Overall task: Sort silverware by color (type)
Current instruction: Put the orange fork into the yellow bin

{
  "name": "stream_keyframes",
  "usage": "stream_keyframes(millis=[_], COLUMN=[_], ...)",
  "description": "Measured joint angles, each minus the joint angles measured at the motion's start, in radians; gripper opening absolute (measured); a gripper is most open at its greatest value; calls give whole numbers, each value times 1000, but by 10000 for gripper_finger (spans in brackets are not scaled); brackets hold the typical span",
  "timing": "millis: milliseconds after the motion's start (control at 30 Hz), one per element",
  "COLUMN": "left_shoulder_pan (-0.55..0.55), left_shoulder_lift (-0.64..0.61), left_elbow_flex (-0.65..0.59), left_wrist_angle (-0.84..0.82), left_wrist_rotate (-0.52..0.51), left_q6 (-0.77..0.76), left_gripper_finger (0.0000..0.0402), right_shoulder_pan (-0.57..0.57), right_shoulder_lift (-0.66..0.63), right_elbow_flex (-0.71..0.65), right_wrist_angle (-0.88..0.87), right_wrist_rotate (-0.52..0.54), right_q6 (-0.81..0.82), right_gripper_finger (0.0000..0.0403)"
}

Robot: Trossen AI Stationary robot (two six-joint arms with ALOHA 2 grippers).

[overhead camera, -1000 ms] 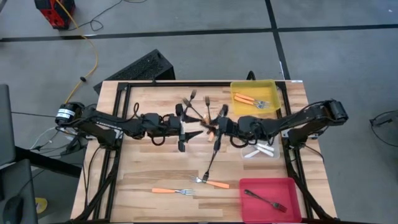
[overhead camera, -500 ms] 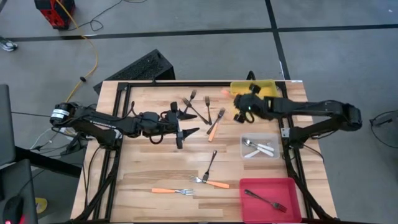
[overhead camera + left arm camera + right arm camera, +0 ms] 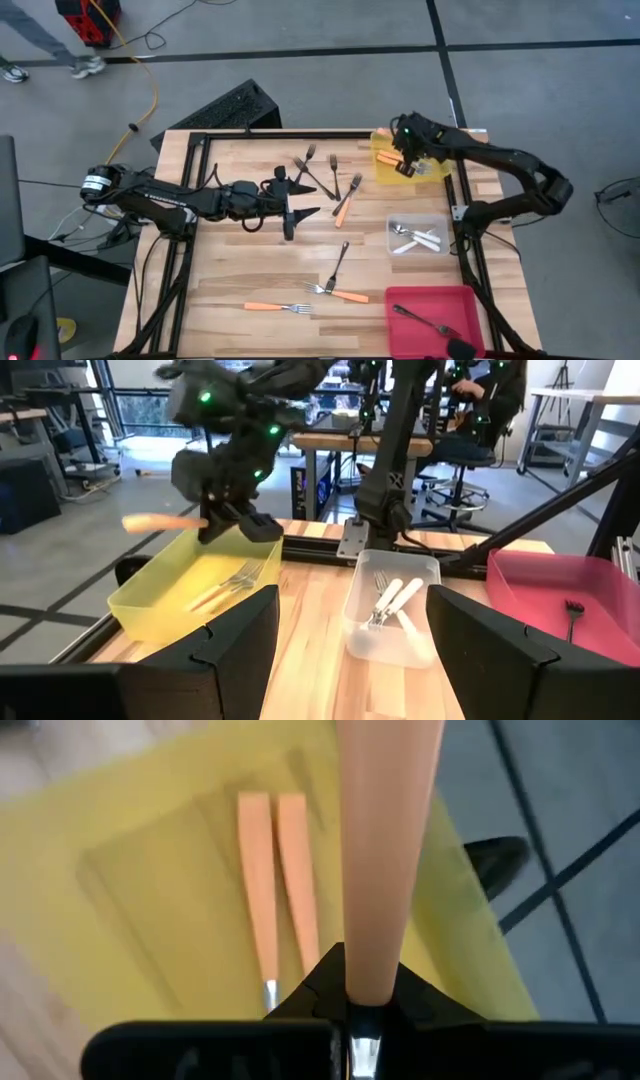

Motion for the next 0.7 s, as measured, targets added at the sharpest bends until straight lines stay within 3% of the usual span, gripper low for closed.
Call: stream_keyframes(millis=[333, 700], left_shoulder_pan=[0, 0], left_shoulder_lift=[0, 0], left_elbow_flex=[0, 0], left_wrist_angle=[-52, -56], left_wrist_rotate=[0, 0], left_q6=[-17, -27], left_gripper_finger=[240, 240], right_shoulder_pan=[-116, -134], right_shoulder_lift=[184, 252], right_elbow_flex=[0, 0], right_wrist_angle=[3, -42], right_wrist_rotate=[-60, -141], right_q6=[-134, -195], right_gripper_finger=[40, 52])
